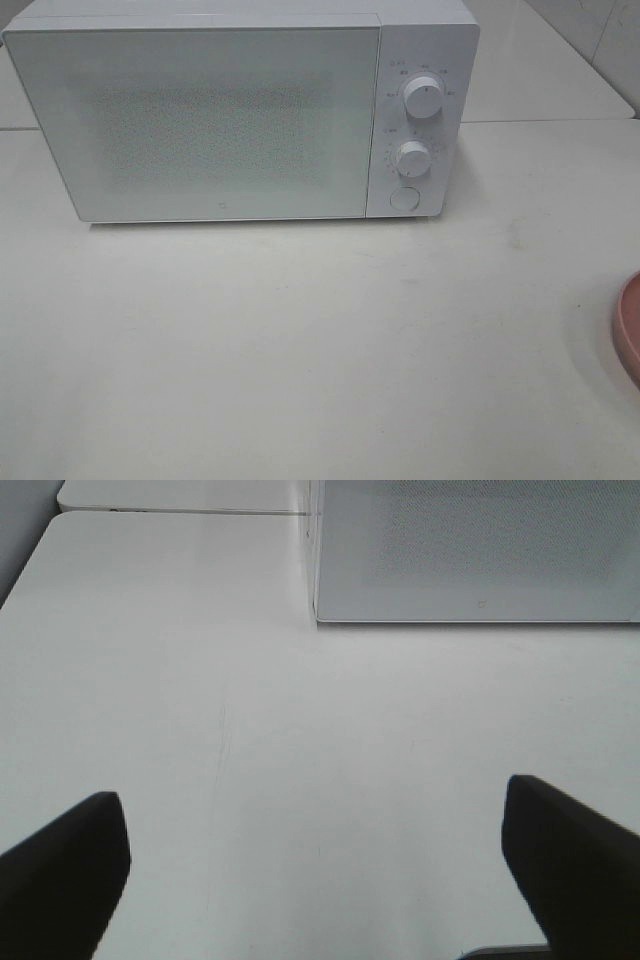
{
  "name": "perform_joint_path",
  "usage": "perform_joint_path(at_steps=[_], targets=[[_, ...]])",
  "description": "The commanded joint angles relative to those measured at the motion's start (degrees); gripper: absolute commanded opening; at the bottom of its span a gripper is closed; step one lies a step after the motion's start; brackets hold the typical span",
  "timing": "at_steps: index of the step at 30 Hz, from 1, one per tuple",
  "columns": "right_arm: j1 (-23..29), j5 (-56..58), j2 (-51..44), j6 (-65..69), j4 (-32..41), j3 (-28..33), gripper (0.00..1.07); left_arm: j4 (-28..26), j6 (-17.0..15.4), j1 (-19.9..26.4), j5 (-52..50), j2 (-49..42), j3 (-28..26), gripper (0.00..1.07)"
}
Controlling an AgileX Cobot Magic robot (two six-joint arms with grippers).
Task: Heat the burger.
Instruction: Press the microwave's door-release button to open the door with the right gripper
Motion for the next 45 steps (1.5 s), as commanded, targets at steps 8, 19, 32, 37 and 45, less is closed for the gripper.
perform_joint_path(at_steps=[8, 19, 32, 37, 45], targets=[[-0.3, -10.8, 9.3, -0.3, -0.4, -0.3, 0.75, 0.1, -0.1, 0.1, -1.0, -1.3, 0.2, 0.93], [-0.3, -21.0, 18.8, -0.2, -0.3, -0.3, 0.75, 0.1, -0.1, 0.1, -1.0, -1.3, 0.2, 0.93], [-0.3, -37.2, 35.1, -0.2, -0.1, -0.3, 0.75, 0.1, -0.1, 0.1, -1.0, -1.3, 0.2, 0.93], [-0.3, -43.1, 40.3, 0.1, 0.8, -0.3, 0.75, 0.1, -0.1, 0.1, -1.0, -1.3, 0.2, 0.93], [-0.3, -53.5, 48.7, 0.2, 0.8, -0.3, 0.75, 0.1, -0.1, 0.1, -1.0, -1.3, 0.2, 0.93]])
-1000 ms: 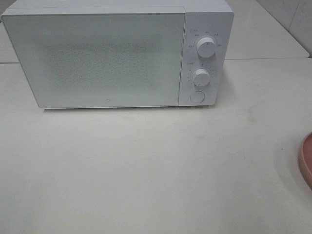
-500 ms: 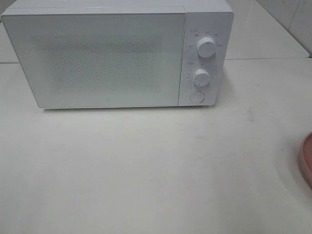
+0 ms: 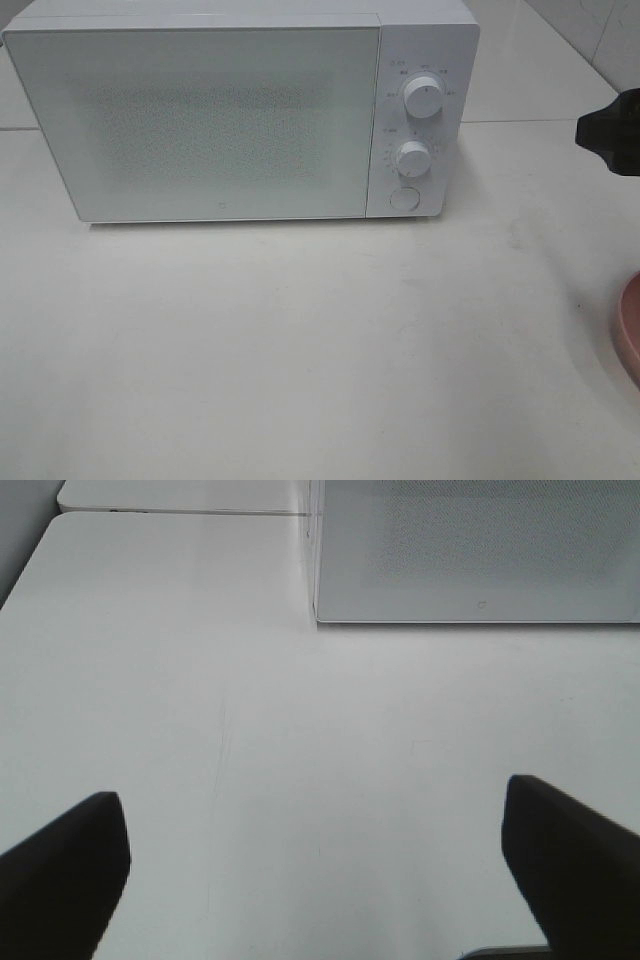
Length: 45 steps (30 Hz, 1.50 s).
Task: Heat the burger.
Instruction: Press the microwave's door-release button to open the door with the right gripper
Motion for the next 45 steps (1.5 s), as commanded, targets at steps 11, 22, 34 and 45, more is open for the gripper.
perform_joint_path(at_steps=[11, 22, 34, 45], targets=[[6.1, -28.3, 9.3, -7.5, 5.4, 6.5, 0.75, 0.1, -0.1, 0.1, -1.0, -1.3, 0.2, 0.93], [17.6, -48.1, 15.1, -18.9, 22.3, 12.5, 0.75, 0.1, -0.1, 0.1, -1.0, -1.3, 0.2, 0.93], [30.4, -66.2, 23.8, -26.6, 40.1, 13.1, 0.75, 0.1, -0.1, 0.1, -1.0, -1.3, 0.2, 0.93], [41.3, -75.7, 32.8, -25.6, 52.3, 12.9, 0.75, 0.1, -0.1, 0.1, -1.0, -1.3, 0.2, 0.93]])
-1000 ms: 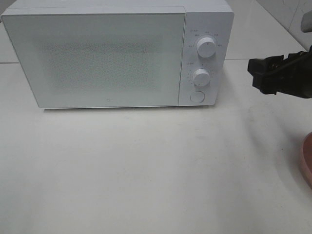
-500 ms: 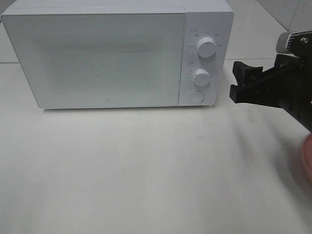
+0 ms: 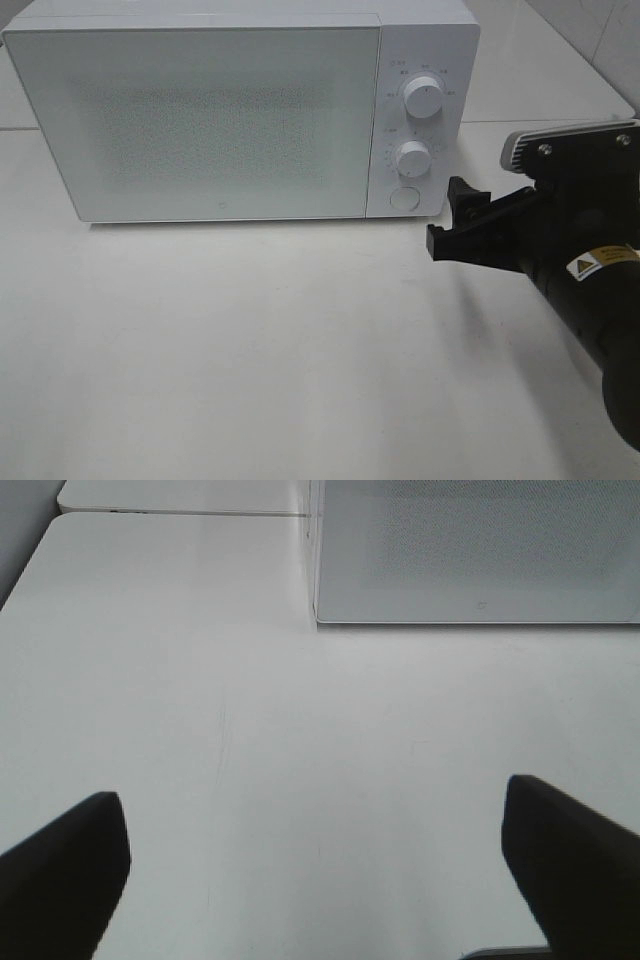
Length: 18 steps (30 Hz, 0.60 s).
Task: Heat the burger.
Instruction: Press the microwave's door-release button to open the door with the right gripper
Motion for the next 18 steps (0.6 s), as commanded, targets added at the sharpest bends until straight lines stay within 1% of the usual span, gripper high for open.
perform_joint_path(at_steps=[1, 5, 13, 15, 16, 18], targets=[[1.5, -7.4, 1.3, 0.1, 1.7, 0.0, 0.75, 0.1, -0.1, 0.1, -0.9, -1.3, 0.2, 0.93], [3.2, -7.8, 2.9, 1.1, 2.1, 0.1, 0.75, 0.1, -0.1, 0.1, -0.9, -1.3, 0.2, 0.93], [3.2, -7.4, 2.9, 3.4, 2.1, 0.1, 0.75, 0.1, -0.1, 0.1, -0.9, -1.3, 0.2, 0.93], [3.2, -6.5, 2.9, 8.4, 2.1, 0.1, 0.75, 0.1, -0.1, 0.1, -0.9, -1.3, 0.2, 0.93], [3.2, -6.5, 2.9, 8.4, 2.1, 0.1, 0.75, 0.1, -0.1, 0.1, -0.9, -1.3, 0.2, 0.93], [3.2, -5.6, 2.9, 16.5, 2.1, 0.1, 0.75, 0.1, -0.1, 0.1, -0.9, -1.3, 0.2, 0.93]])
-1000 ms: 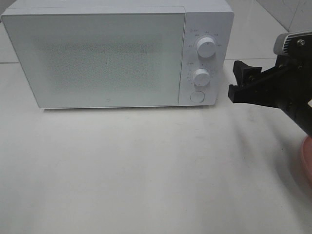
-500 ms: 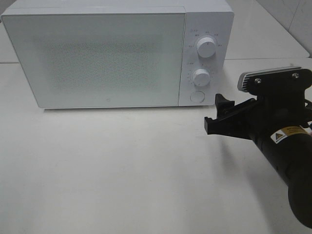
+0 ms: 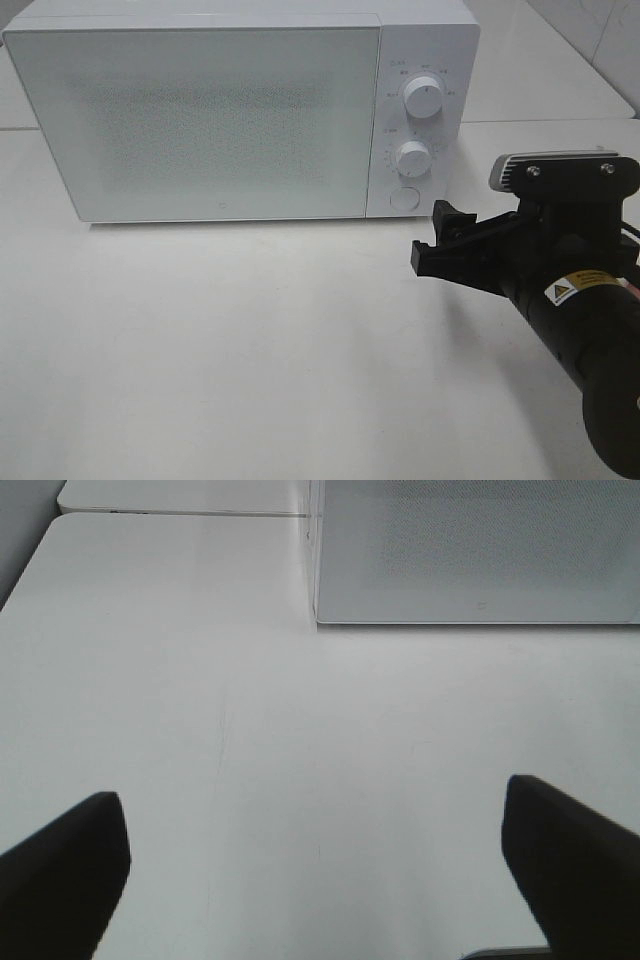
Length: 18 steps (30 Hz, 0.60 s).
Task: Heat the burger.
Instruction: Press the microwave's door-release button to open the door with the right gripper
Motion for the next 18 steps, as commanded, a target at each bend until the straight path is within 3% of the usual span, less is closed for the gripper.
perform_joint_path(at_steps=[1, 8, 12, 18], targets=[[0.2, -5.4, -0.2, 4.7, -0.2, 0.1, 0.75, 0.1, -0.1, 0.1, -0.9, -1.3, 0.2, 0.93], [0.2, -1.1, -0.2, 32.9, -0.3, 0.1, 0.73, 0.1, -0.1, 0.1, -0.9, -1.3, 0.2, 0.93], [0.2, 1.2, -0.2, 42.5, -0.3, 0.1, 0.70, 0.1, -0.1, 0.1, -0.9, -1.3, 0.2, 0.93], [0.2, 5.1, -0.2, 64.1, -0.5, 0.1, 0.55, 0.1, -0.1, 0.1, -0.9, -1.3, 0.2, 0.93]])
